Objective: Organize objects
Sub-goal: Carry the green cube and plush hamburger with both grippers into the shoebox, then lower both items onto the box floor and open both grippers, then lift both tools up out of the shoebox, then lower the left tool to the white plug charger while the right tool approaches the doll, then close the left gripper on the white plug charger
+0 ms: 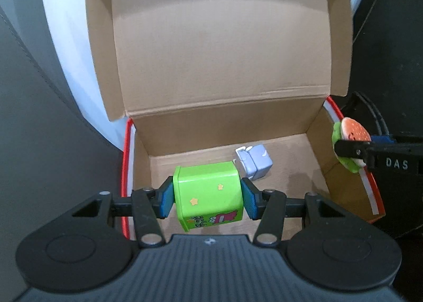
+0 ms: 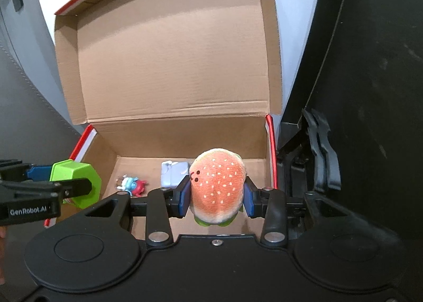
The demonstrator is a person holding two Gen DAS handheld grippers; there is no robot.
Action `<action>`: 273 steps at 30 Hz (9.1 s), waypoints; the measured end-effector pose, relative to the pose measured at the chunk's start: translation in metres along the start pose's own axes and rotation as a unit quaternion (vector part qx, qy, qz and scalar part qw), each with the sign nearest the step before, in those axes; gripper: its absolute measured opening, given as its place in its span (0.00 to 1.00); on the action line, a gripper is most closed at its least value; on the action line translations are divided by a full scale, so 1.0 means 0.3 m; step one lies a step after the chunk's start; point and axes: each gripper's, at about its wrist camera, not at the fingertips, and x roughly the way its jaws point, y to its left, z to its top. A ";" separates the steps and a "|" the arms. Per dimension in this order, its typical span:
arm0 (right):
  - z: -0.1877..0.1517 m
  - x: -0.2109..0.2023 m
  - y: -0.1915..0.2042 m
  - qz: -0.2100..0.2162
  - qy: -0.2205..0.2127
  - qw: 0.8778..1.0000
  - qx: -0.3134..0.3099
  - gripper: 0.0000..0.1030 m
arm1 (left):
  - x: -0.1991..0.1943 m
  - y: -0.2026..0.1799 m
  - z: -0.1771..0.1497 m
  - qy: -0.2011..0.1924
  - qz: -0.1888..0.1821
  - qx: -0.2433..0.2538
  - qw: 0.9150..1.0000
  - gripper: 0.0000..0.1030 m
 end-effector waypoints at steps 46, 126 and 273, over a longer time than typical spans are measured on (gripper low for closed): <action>0.051 0.483 0.077 -0.038 0.107 0.986 -0.120 0.39 | 0.363 0.012 -0.036 0.133 0.042 -0.015 0.990 0.50; -0.085 -0.268 -0.049 0.047 -0.055 0.997 0.029 1.00 | -0.306 0.006 -0.061 -0.018 0.005 -0.051 0.998 1.00; -0.477 0.041 -0.063 0.005 0.103 0.985 0.138 0.71 | 0.219 -0.104 -0.399 0.142 0.017 -0.138 0.980 0.52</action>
